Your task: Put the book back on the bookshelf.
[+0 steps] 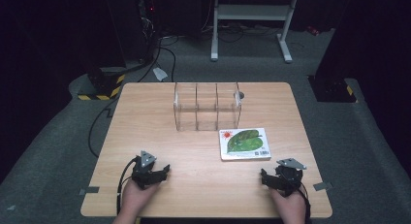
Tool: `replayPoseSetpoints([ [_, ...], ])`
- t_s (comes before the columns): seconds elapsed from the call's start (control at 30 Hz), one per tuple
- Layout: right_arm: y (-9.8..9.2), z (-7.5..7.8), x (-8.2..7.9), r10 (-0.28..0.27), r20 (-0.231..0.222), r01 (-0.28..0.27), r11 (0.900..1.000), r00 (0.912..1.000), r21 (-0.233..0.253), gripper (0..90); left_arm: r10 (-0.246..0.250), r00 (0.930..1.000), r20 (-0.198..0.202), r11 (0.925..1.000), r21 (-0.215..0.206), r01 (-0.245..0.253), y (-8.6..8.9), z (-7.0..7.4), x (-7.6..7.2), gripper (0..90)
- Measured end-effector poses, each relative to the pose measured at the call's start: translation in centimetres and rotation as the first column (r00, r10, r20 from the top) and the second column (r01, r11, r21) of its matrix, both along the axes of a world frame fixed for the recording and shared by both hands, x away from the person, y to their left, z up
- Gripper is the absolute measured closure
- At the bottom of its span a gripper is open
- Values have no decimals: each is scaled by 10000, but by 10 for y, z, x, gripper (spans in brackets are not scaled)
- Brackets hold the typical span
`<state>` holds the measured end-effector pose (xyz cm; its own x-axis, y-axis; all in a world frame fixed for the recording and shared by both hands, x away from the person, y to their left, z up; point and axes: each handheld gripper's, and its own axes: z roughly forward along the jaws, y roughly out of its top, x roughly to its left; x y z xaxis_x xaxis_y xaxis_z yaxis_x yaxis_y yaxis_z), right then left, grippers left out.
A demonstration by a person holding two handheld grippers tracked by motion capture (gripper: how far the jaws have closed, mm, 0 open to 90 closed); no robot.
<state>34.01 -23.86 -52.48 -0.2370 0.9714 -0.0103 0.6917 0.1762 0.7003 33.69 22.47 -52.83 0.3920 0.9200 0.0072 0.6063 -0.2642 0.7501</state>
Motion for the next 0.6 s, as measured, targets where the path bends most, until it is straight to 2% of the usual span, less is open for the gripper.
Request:
replayPoseSetpoints([
  [0.6,-1,0,-3,372,-18,-372,9993,9993,30,88,3,10000,-3,10000,0,-3,0,0,0,269],
])
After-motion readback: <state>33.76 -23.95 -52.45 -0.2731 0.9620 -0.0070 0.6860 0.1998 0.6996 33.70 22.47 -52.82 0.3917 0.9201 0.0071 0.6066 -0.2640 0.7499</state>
